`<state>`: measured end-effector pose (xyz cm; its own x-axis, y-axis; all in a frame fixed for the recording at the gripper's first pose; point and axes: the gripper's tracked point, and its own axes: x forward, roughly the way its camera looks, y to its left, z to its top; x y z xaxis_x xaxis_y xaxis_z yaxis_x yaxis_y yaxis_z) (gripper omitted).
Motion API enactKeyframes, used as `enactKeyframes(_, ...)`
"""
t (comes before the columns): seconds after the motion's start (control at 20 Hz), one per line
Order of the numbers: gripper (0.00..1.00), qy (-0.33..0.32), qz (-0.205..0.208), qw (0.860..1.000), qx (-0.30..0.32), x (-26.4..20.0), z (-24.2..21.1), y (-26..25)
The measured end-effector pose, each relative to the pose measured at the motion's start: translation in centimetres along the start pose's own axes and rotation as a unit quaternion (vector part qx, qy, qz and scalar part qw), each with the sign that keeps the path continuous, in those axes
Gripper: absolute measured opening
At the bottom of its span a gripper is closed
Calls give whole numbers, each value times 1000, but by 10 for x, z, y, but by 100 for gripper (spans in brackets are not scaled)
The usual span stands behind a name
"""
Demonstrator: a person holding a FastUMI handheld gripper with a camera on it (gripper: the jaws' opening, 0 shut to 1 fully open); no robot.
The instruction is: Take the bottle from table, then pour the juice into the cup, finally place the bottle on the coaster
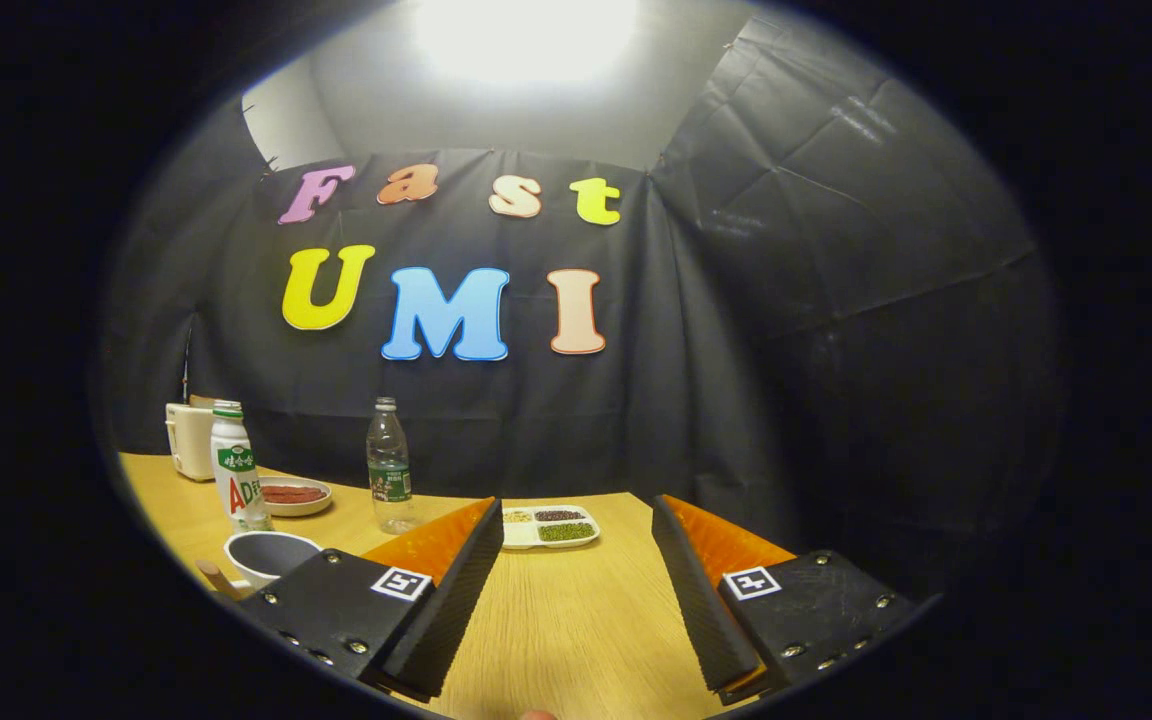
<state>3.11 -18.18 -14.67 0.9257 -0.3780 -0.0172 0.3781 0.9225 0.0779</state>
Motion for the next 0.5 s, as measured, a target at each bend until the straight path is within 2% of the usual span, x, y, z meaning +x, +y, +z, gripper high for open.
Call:
enactKeyframes(0.35,91,-6,5,1000,-10,2,0,4)
enactKeyframes(0.5,91,-4,21,1000,-20,1,-2,9)
